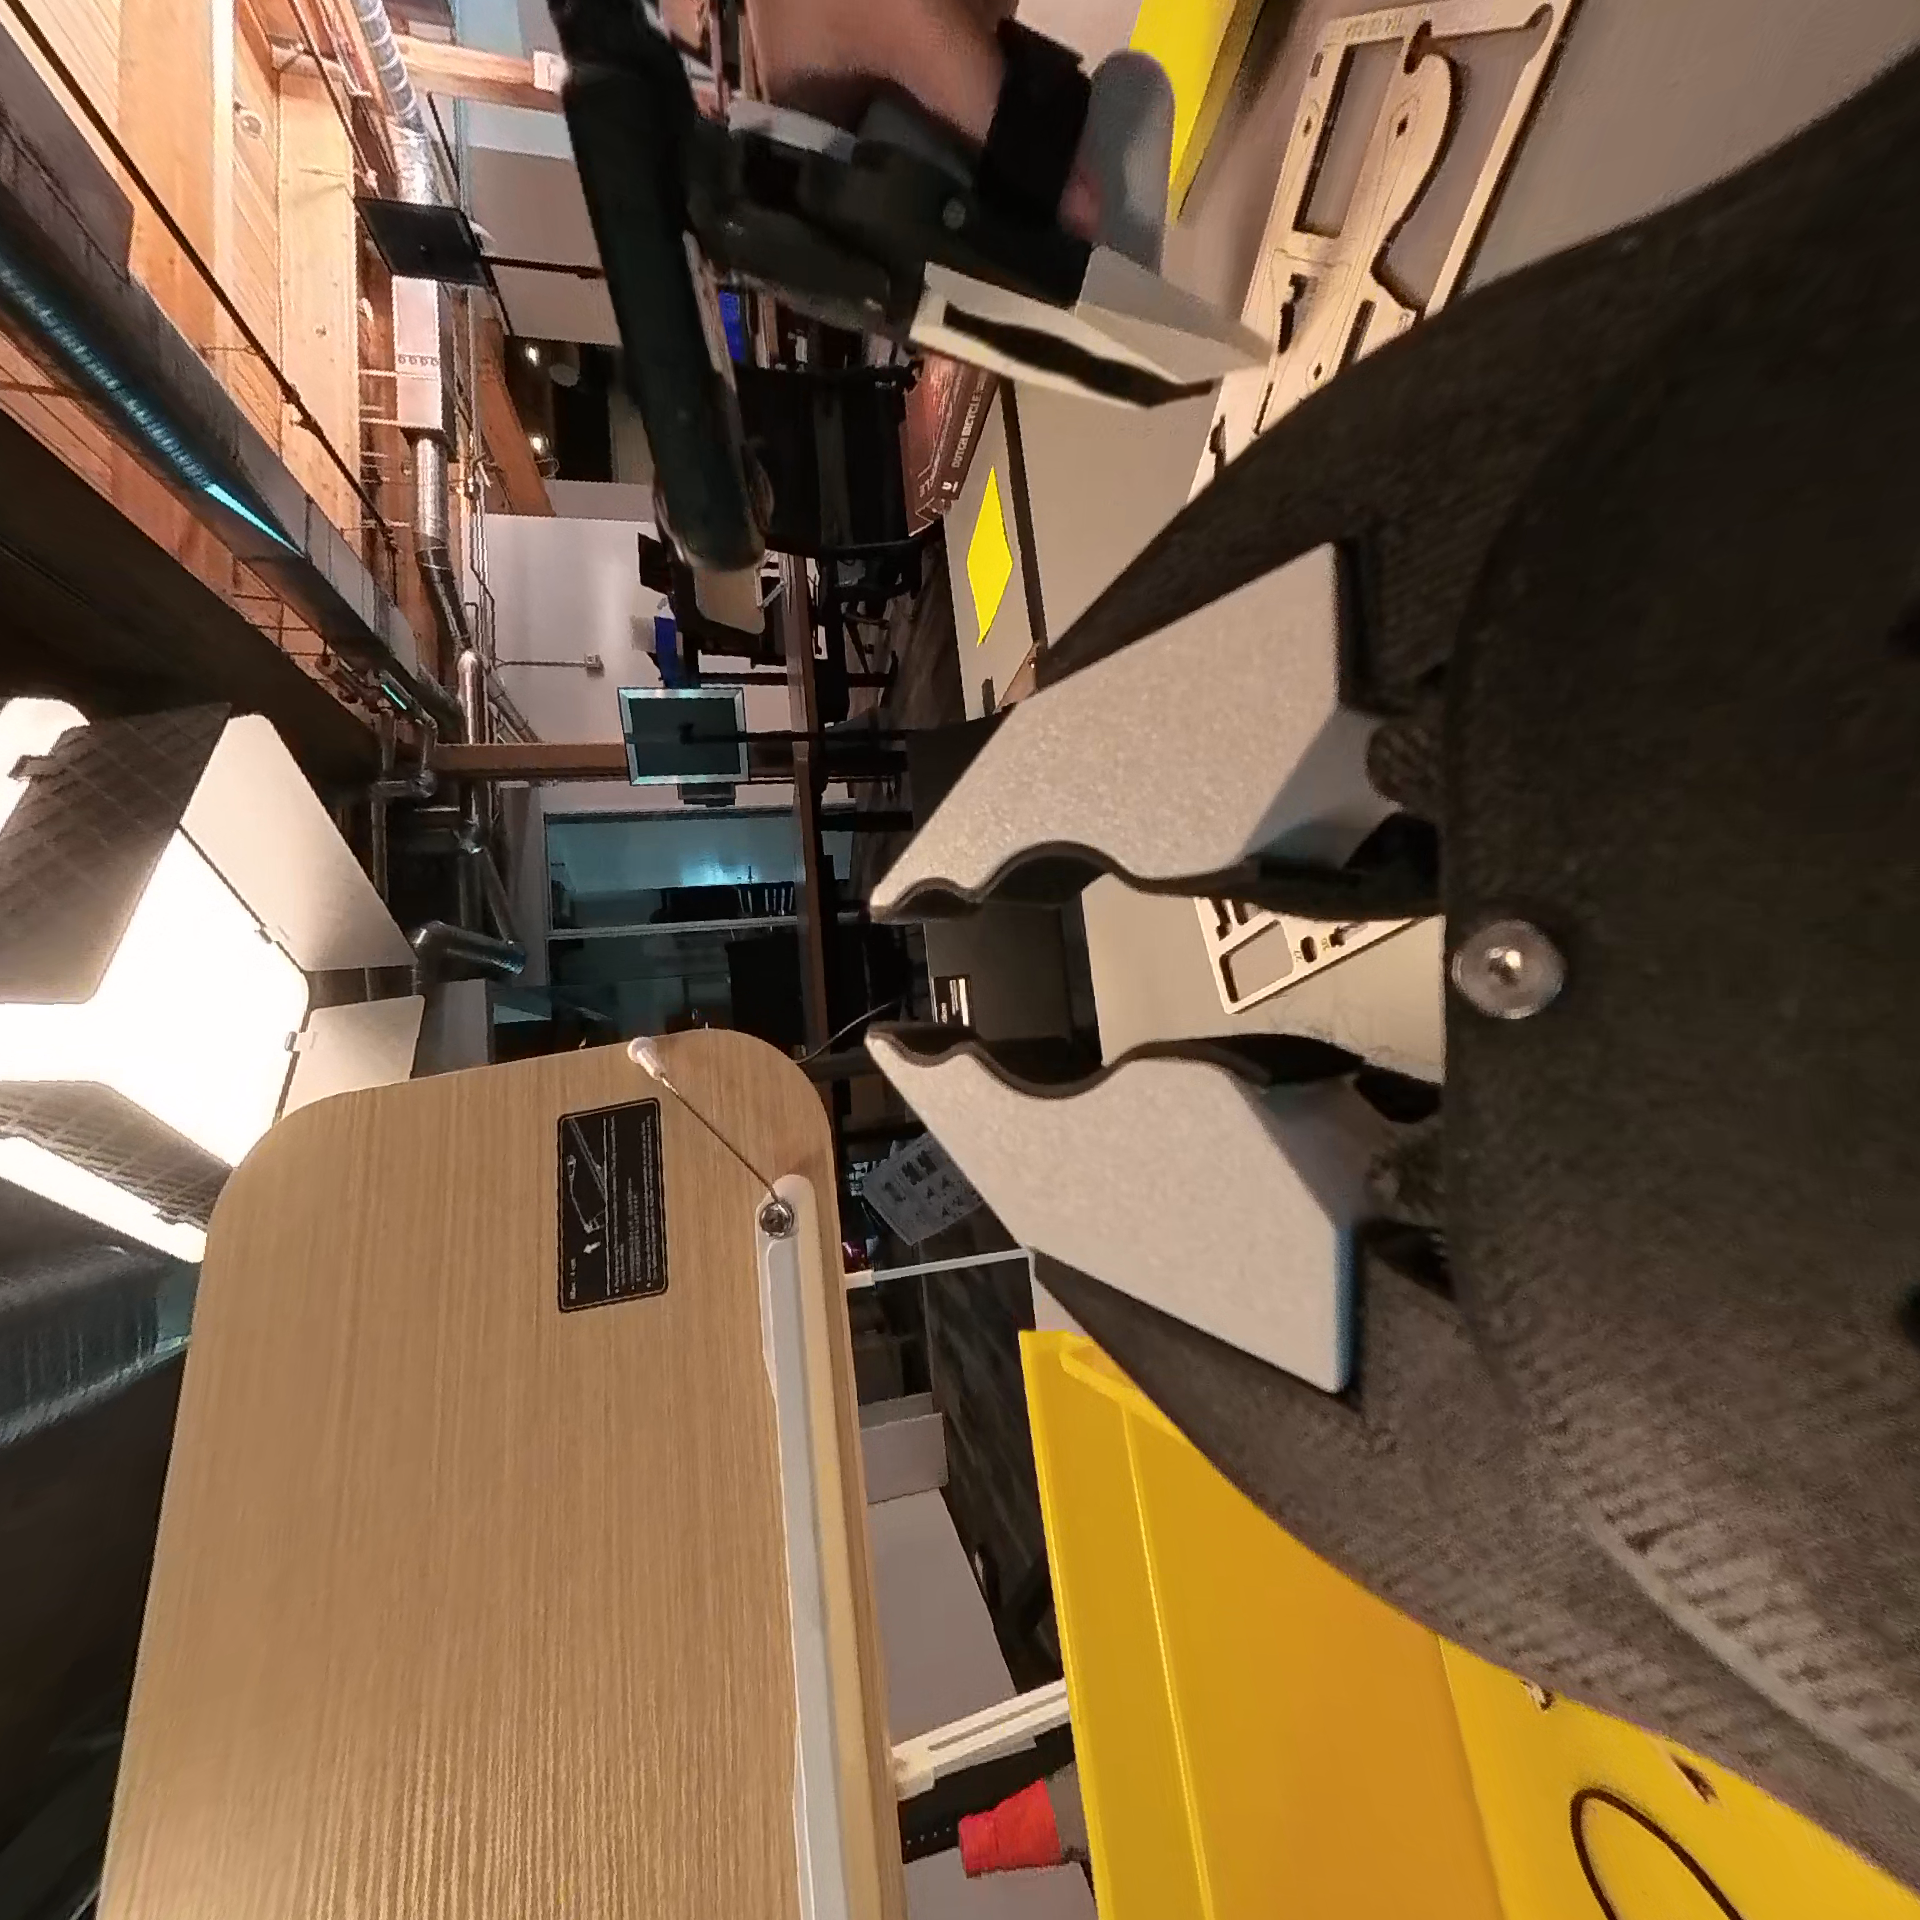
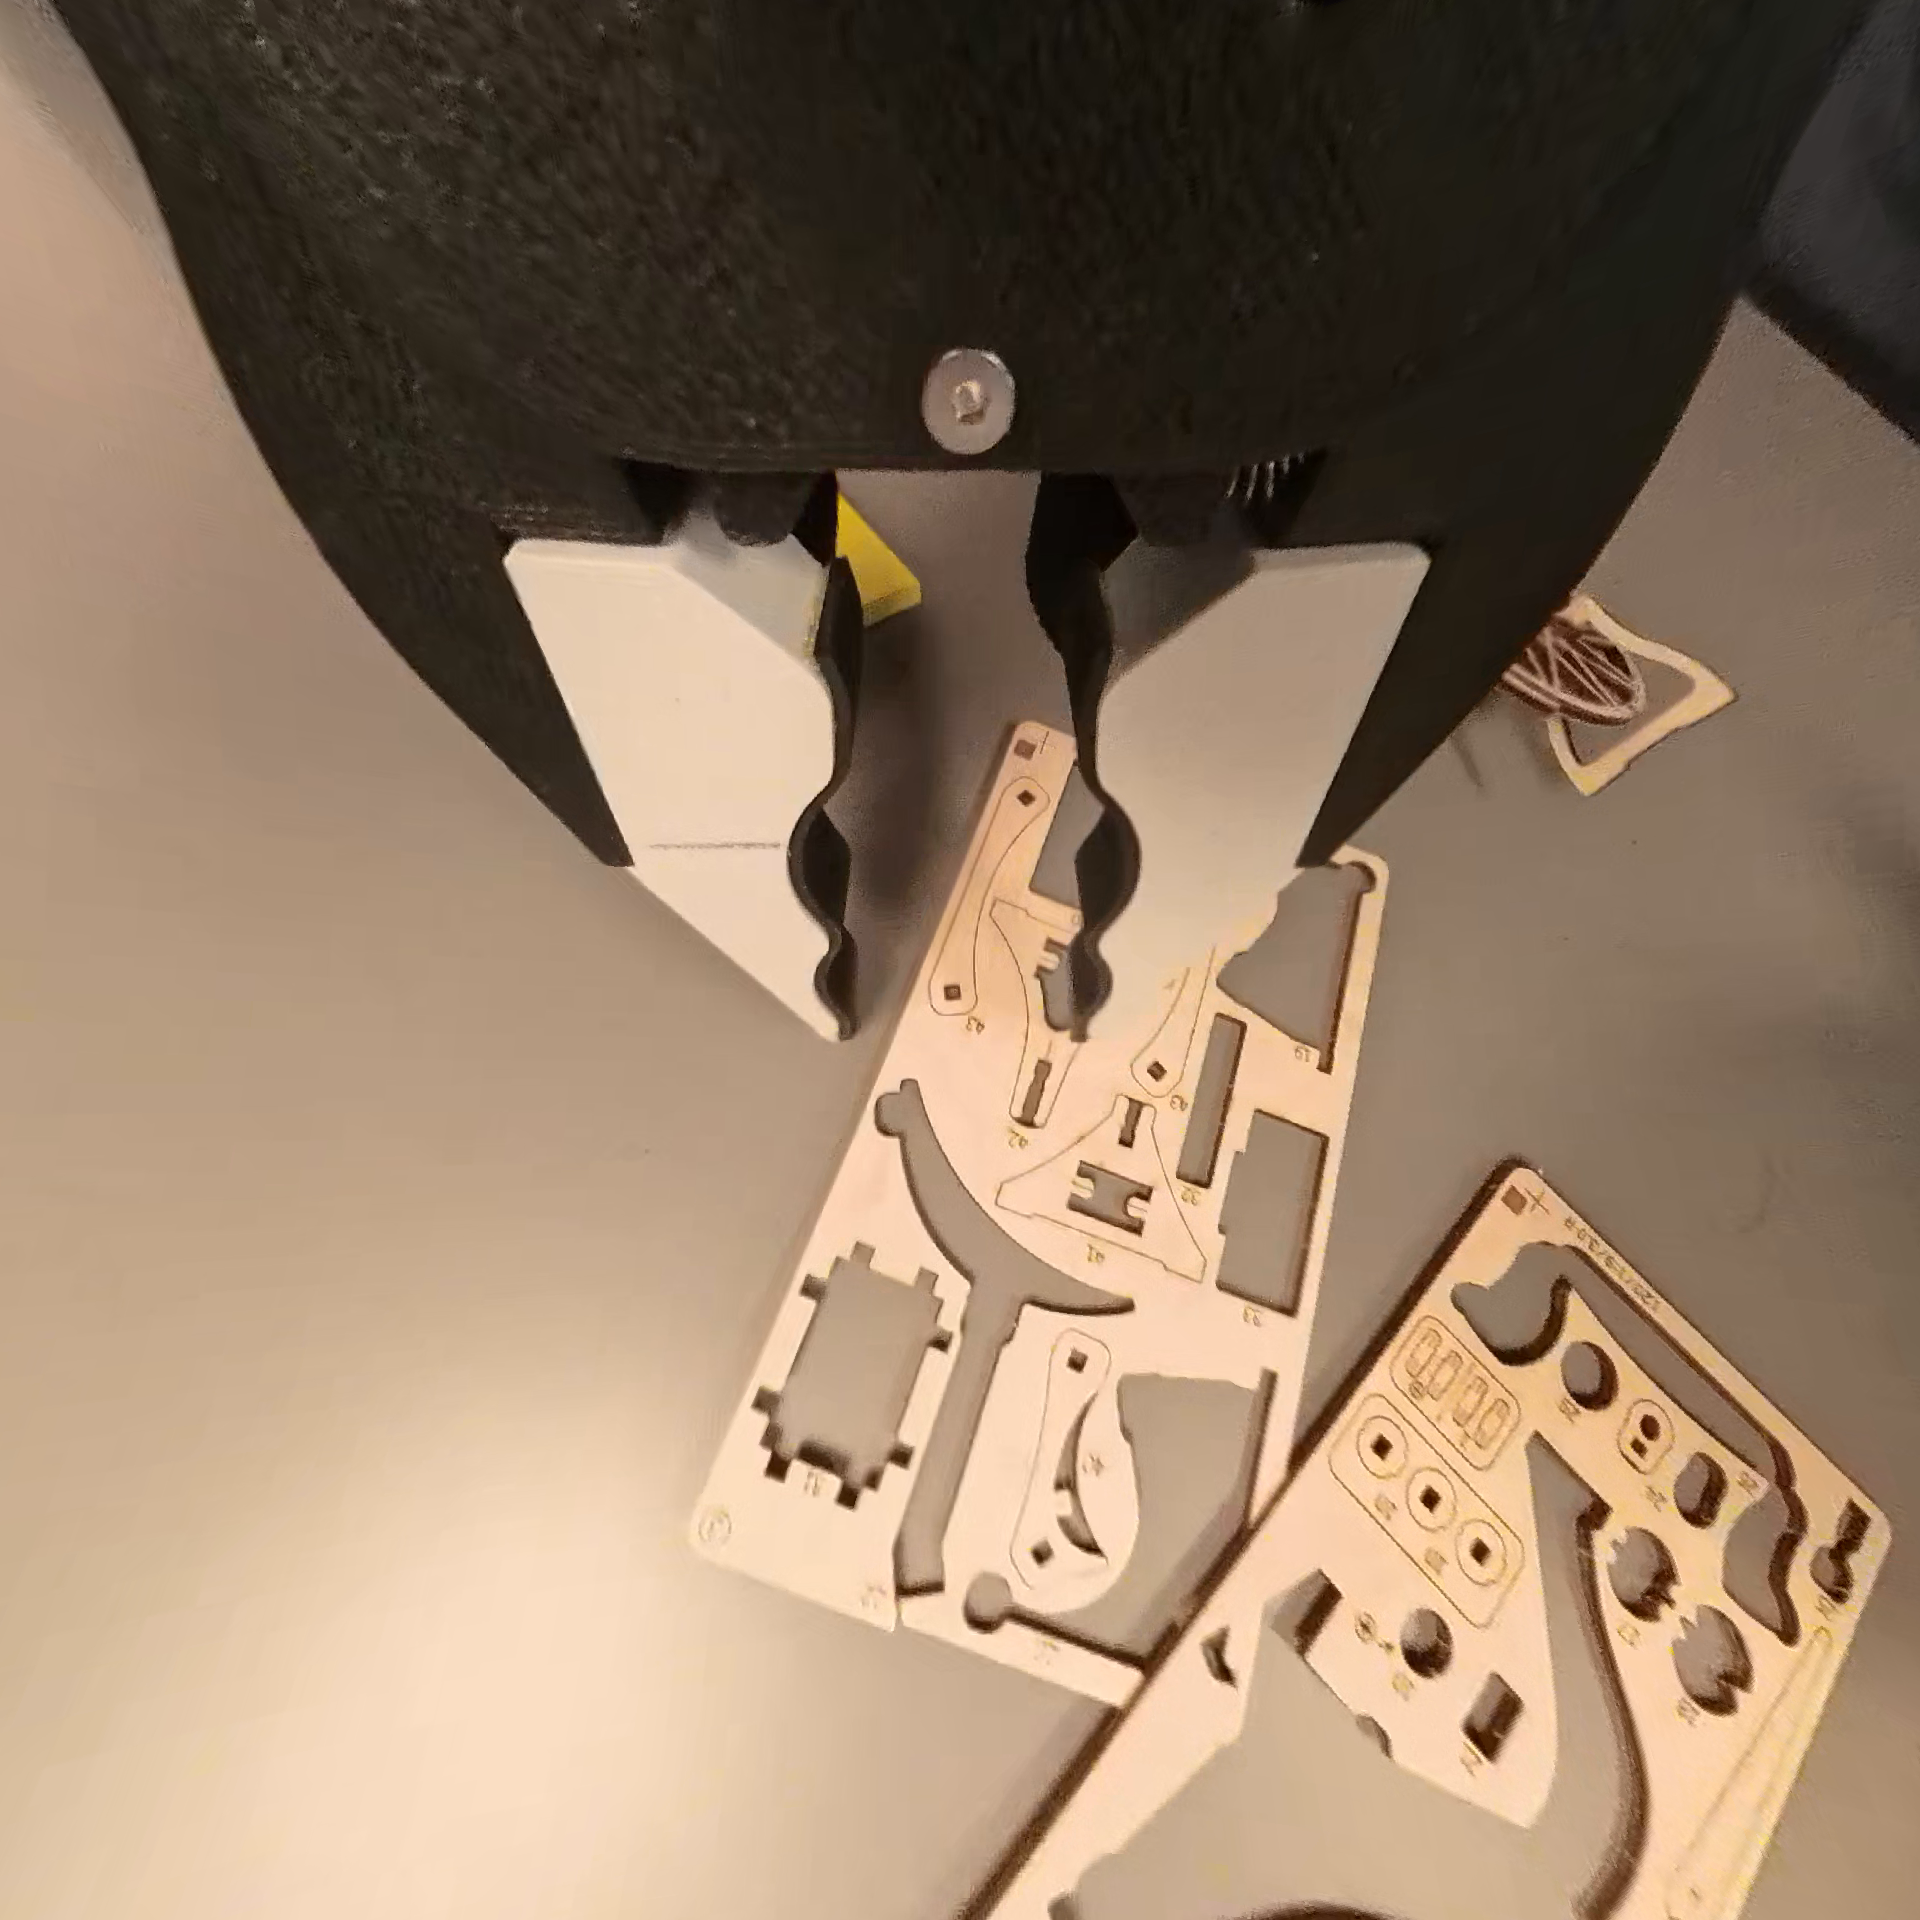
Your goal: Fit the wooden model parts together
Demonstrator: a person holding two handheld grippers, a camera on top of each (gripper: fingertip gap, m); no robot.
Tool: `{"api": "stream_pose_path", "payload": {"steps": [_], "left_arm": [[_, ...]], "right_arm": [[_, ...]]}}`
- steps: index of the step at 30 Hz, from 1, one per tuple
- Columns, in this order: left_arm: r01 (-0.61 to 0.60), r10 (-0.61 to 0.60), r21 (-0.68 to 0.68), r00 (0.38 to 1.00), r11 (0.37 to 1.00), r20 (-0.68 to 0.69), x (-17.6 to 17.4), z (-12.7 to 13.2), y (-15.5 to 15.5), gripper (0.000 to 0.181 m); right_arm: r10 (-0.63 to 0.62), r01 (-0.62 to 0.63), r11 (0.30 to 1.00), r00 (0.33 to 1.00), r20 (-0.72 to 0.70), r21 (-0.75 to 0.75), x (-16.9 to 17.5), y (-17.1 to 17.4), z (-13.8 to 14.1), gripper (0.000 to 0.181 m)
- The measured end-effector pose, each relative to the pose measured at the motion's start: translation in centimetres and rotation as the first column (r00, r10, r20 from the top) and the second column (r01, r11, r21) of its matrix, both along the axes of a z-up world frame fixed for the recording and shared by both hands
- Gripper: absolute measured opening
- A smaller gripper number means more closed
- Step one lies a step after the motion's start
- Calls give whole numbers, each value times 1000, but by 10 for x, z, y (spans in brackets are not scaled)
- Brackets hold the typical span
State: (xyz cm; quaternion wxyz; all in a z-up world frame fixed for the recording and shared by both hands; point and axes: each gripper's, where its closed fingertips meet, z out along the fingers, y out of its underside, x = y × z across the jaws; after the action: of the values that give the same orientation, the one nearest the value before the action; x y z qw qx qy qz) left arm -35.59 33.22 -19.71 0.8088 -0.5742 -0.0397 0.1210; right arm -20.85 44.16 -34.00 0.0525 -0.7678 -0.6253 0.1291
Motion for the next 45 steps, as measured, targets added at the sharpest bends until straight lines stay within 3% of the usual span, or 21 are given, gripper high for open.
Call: {"api": "stream_pose_path", "payload": {"steps": [9,17,18,20,24,26,28,29,36,39,42,45], "left_arm": [[21,-21,-9,1000,1000,3,3,-1,2,17],[68,-68,-36,997,997,-19,16,-4,8,17],[83,-84,-40,996,996,-19,19,-4,9,17],[141,-142,-67,990,988,0,27,-9,14,20],[192,-186,-75,980,979,77,27,-14,17,21],[180,-172,-67,979,981,108,20,-14,15,21],[181,-171,-61,976,982,138,15,-14,14,22],[183,-172,-57,974,982,149,14,-14,14,22],[183,-175,-81,979,980,103,22,-15,16,22],[185,-178,-85,980,979,87,25,-15,16,22],[192,-185,-94,979,977,81,27,-16,17,22],[212,-203,-100,975,972,86,30,-17,19,22]], "right_arm": [[45,-50,998,991,128,38,17,-6,-4,42],[22,-30,996,995,93,81,18,-8,-3,16],[42,-56,989,994,101,137,20,-2,-3,0],[106,-128,967,988,108,219,21,2,-5,0],[136,-140,948,990,34,285,11,-1,0,0],[97,-83,978,993,-63,194,0,-9,6,3],[34,-27,998,991,-127,54,-11,-16,13,32],[27,-24,999,989,-146,26,-16,-16,16,33],[-36,37,998,999,-33,46,-30,-4,-2,38],[-40,34,991,998,44,128,-27,3,-5,34],[-78,70,990,995,66,120,-26,-1,-6,24],[25,-43,982,995,97,185,-26,-3,-5,20]]}}
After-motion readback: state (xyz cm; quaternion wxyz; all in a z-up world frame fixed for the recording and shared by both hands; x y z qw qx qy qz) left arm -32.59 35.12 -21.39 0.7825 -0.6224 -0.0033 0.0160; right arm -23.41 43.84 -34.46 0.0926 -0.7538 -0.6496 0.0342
